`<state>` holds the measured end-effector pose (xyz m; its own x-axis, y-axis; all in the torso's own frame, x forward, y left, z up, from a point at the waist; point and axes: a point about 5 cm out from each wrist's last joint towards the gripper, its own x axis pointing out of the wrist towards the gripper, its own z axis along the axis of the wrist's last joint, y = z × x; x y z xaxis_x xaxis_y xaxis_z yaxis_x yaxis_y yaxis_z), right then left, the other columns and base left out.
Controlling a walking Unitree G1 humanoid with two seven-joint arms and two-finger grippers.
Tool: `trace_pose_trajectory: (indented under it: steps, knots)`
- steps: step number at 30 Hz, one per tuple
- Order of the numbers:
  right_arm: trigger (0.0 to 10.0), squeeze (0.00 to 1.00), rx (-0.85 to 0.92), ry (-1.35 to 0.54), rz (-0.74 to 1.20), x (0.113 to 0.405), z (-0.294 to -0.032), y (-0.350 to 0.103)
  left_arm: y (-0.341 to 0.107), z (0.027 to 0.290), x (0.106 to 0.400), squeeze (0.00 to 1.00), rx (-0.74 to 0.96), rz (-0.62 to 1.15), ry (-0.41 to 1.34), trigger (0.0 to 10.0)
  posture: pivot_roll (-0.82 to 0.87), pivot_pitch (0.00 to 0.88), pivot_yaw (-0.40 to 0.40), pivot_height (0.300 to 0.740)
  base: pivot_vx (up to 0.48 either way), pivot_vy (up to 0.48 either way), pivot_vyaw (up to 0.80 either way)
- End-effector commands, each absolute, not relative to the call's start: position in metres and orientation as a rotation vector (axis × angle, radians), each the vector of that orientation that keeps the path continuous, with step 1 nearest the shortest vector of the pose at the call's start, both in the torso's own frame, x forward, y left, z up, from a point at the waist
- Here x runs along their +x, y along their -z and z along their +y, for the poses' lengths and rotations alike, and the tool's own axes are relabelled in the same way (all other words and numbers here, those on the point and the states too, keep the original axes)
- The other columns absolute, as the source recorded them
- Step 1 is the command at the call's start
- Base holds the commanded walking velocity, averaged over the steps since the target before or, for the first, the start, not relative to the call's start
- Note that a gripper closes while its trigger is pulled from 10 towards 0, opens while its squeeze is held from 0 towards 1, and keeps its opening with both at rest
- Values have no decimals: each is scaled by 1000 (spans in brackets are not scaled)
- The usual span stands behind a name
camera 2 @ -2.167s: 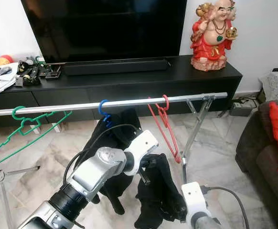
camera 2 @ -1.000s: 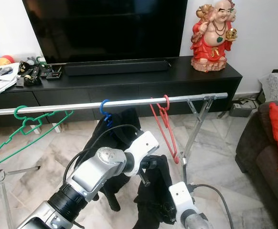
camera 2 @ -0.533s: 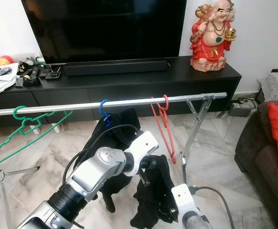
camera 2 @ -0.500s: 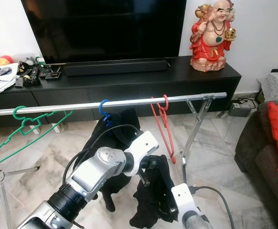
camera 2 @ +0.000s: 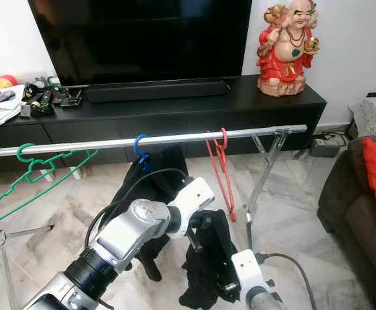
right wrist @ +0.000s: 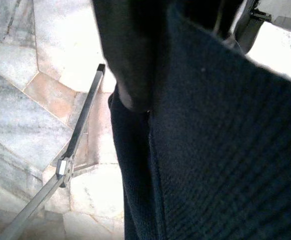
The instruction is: Hang hanger
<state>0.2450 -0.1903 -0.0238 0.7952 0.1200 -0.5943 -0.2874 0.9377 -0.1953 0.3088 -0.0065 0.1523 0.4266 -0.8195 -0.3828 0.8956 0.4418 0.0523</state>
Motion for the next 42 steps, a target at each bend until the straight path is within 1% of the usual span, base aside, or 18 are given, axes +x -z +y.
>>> trace_pose_trajectory:
  steps: [1,6,12,14,16,18,20,21,23,25,26,27,29,31,40,42]
  knots:
    - [0,0,-265,-204,629,243,-192,26,-160,-7,309,0,272,282,1092,0,25,50,60,740,0,0,0]
    - [0,0,-267,-161,633,243,-199,25,-159,-6,309,0,271,284,1089,0,24,50,58,740,0,0,0]
    - [0,0,-287,44,644,244,-222,18,-158,-5,309,0,275,290,1083,0,24,50,58,740,0,0,0]
    - [0,0,-290,76,632,244,-225,13,-156,-2,310,0,278,298,1073,0,23,50,55,740,0,0,0]
    - [0,0,-296,66,617,244,-223,9,-153,1,312,0,285,306,1060,0,15,49,56,740,0,0,0]
    - [0,0,-315,46,598,244,-219,4,-151,6,314,0,279,319,1038,0,11,49,54,740,0,0,0]
    - [0,0,-351,66,577,245,-221,-2,-148,16,317,0,281,330,1006,0,11,49,53,740,0,0,0]
    - [0,0,-351,66,577,245,-221,-2,-148,16,317,0,281,330,1006,0,11,49,53,740,0,0,0]
    - [0,0,-397,107,561,247,-224,-9,-146,27,321,0,276,342,973,0,14,48,52,740,0,0,0]
    - [0,0,-415,183,539,249,-229,-17,-145,41,325,0,232,356,926,0,12,45,51,740,0,0,0]
    - [0,0,-401,230,522,249,-231,-21,-145,47,326,0,228,361,903,0,12,45,51,740,0,0,0]
    - [0,0,-401,230,522,249,-231,-21,-145,47,326,0,228,361,903,0,12,45,51,740,0,0,0]
    - [0,0,-320,351,477,251,-236,-33,-138,63,327,0,254,386,865,0,16,42,53,740,0,0,0]
    - [0,0,-262,412,450,252,-238,-40,-133,72,324,0,266,410,859,0,15,38,54,740,0,0,0]
    - [0,0,-262,484,418,252,-241,-47,-120,83,314,0,280,458,873,0,13,22,61,740,0,0,0]
    - [0,0,-248,456,432,251,-234,-44,-113,90,309,0,302,484,879,0,8,16,64,740,0,0,0]
